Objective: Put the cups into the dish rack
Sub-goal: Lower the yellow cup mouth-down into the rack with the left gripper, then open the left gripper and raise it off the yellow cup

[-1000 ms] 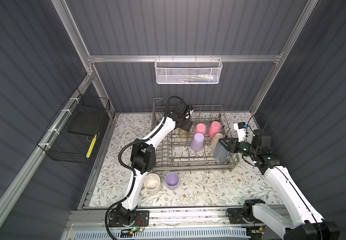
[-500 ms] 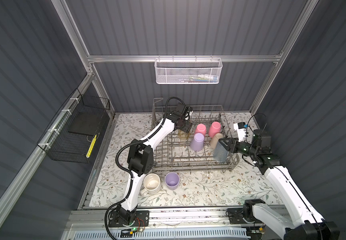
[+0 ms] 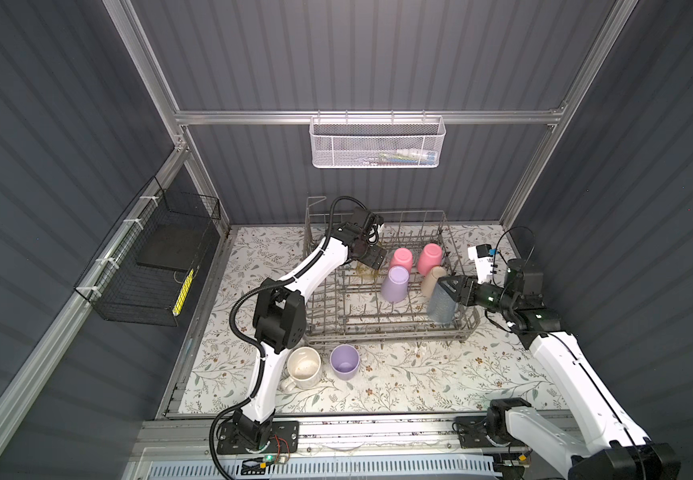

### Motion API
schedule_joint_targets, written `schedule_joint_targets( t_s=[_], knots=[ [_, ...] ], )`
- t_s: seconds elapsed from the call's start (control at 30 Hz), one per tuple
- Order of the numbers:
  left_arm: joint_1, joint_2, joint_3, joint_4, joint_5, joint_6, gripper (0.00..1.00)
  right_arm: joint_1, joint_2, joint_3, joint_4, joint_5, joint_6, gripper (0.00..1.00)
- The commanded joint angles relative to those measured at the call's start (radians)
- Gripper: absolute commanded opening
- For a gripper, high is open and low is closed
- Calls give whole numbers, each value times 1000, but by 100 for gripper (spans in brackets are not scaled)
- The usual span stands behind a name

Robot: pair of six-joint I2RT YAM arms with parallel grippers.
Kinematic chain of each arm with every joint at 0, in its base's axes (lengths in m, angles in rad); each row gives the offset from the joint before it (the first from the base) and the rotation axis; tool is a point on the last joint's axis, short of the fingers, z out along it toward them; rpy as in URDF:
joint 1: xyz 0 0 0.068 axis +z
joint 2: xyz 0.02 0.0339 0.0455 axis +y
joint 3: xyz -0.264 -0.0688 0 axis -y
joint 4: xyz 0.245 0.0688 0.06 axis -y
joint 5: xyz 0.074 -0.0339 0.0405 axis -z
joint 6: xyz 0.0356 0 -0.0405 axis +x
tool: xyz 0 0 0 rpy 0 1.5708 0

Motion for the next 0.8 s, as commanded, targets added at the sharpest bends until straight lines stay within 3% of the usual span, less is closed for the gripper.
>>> schedule_joint_targets(
  t_s=[0.0, 0.5, 0.77],
  knots=[
    [-6, -76, -14, 1, 14, -10, 93, -4, -10, 9, 6, -9, -2, 47],
    [-6, -278, -169, 160, -16, -32, 98, -4, -19, 7, 16, -16, -1, 48],
    [-8, -564, -463, 354, 80, -75, 95, -1, -26, 13, 25, -94, 3, 50]
  ],
)
